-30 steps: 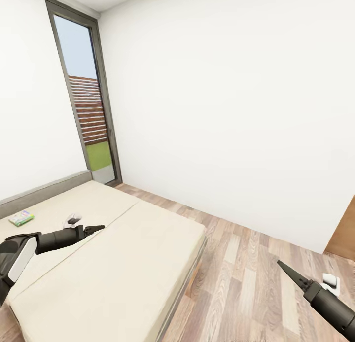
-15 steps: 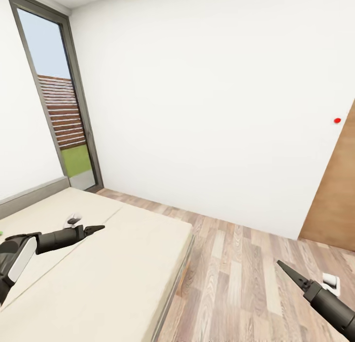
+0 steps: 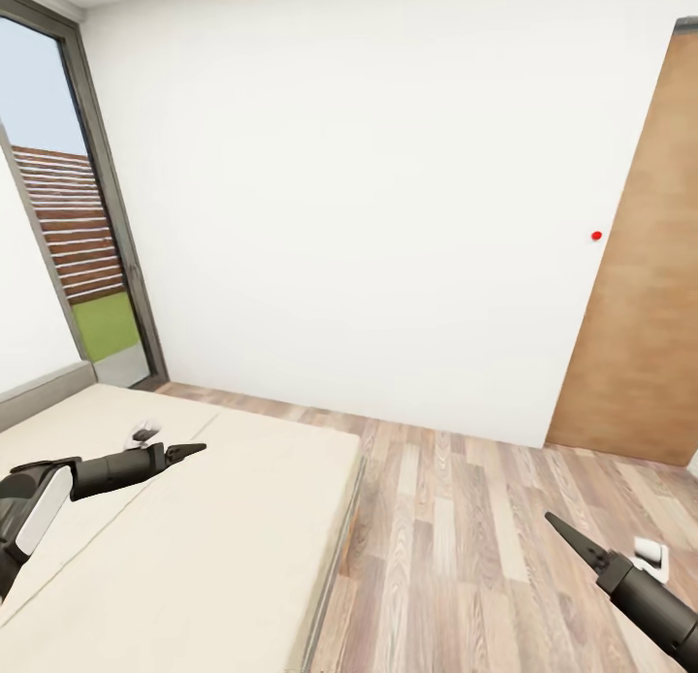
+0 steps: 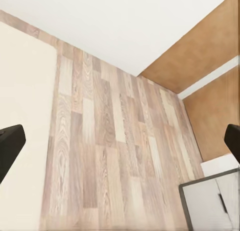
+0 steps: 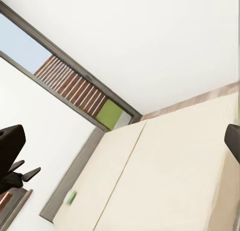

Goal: Put all the toys in the child's room - the three board games (two on the bed and one on the table), the two jigsaw puzzles on the table, and the tennis ball on the table - inside the toy box on the table in the child's room.

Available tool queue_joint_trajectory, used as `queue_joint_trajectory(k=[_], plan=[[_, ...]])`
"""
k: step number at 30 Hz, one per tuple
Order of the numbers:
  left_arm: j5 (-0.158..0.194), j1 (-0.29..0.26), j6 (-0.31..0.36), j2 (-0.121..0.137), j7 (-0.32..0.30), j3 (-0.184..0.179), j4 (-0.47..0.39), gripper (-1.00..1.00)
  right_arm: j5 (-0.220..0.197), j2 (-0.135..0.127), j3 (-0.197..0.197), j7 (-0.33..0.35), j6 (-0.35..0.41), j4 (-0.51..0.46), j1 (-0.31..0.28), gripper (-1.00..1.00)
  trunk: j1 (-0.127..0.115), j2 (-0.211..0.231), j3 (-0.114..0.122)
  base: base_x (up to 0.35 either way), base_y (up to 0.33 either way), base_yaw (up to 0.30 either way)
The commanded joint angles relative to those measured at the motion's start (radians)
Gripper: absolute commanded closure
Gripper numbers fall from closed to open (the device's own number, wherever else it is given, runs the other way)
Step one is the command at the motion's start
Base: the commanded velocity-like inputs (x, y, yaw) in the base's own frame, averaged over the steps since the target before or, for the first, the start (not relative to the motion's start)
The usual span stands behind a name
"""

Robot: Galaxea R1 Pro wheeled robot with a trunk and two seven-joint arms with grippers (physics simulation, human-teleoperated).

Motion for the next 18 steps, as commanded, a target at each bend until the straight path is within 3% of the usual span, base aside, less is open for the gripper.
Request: queue_joint_trajectory(k=[1,18], plan=[[0.002,0.000,0.005,0.000,-0.002,0.001,0.000,-1.00,-0.004,0.000,0.000,0.000,0.006,-0.001,0.000,-1.00,0.000,-0.001,0.000,-0.163,0.264,-0.185],[0.002,0.000,0.005,0.000,-0.002,0.001,0.000,-1.00,-0.003,0.001,0.000,0.000,0.006,-0.001,0.000,-1.00,0.000,-0.001,0.001,-0.078,0.143,-0.046]])
